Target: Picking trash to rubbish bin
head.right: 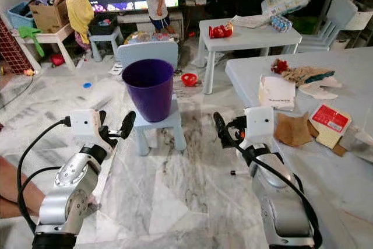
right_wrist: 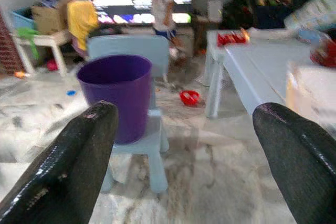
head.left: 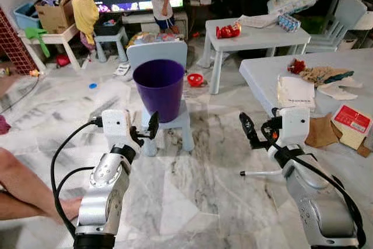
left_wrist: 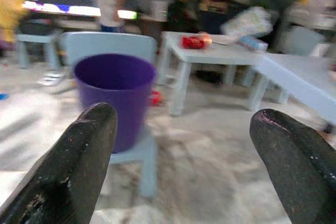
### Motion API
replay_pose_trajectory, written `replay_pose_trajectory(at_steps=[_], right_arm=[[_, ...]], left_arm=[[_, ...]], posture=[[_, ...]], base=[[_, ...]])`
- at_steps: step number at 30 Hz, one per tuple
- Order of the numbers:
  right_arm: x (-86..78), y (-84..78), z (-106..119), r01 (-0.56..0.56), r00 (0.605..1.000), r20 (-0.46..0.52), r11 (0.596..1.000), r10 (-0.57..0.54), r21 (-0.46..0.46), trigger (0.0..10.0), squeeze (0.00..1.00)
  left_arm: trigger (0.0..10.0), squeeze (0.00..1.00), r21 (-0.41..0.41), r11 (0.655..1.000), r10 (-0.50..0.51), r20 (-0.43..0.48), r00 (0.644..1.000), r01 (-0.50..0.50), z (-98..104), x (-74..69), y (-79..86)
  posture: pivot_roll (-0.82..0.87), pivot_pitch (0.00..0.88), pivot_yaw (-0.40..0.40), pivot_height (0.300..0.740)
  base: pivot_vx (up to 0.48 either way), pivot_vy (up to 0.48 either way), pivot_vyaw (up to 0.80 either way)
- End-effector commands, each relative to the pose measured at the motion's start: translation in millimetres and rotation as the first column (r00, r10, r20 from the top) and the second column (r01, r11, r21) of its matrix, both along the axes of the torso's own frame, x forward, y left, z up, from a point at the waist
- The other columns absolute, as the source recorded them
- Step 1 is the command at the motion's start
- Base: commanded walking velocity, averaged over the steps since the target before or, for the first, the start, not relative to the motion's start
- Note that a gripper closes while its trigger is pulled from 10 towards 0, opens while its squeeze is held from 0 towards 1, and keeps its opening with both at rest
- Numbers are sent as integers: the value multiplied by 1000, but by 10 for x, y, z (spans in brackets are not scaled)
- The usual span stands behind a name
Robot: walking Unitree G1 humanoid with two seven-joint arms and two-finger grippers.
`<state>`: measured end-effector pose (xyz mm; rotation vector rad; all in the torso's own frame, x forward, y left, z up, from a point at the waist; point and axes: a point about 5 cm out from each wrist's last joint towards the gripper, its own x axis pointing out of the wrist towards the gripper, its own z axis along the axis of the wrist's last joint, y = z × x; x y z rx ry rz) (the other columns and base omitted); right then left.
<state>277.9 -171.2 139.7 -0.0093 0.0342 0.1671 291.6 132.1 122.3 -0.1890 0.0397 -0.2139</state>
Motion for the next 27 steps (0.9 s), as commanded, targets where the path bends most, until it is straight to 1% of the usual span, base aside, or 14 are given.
replay_pose_trajectory(at_steps=[1, 14, 26, 27], right_arm=[[27, 52, 58, -20, 1000, 23, 1000, 19, 8, 10000, 0], [36, 57, 68, -22, 999, 30, 1000, 22, 10, 10000, 0], [33, 62, 50, -20, 1000, 16, 1000, 19, 17, 10000, 0], [34, 63, 48, -20, 1000, 15, 1000, 19, 16, 10000, 0]], left_arm=[[10000, 0, 21, 1000, 16, 4, 1000, -16, 15, 9, 72], [10000, 0, 26, 1000, 16, 3, 1000, -16, 12, 16, 75], [10000, 0, 27, 1000, 13, 10, 1000, -14, 15, 17, 73], [10000, 0, 27, 1000, 13, 10, 1000, -14, 16, 17, 75]], posture=[[-41, 0, 42, 740], [-41, 0, 42, 740], [-41, 0, 45, 740], [-42, 0, 45, 740]], base=[[0, 307, 0], [0, 310, 0], [0, 0, 0], [0, 0, -644]])
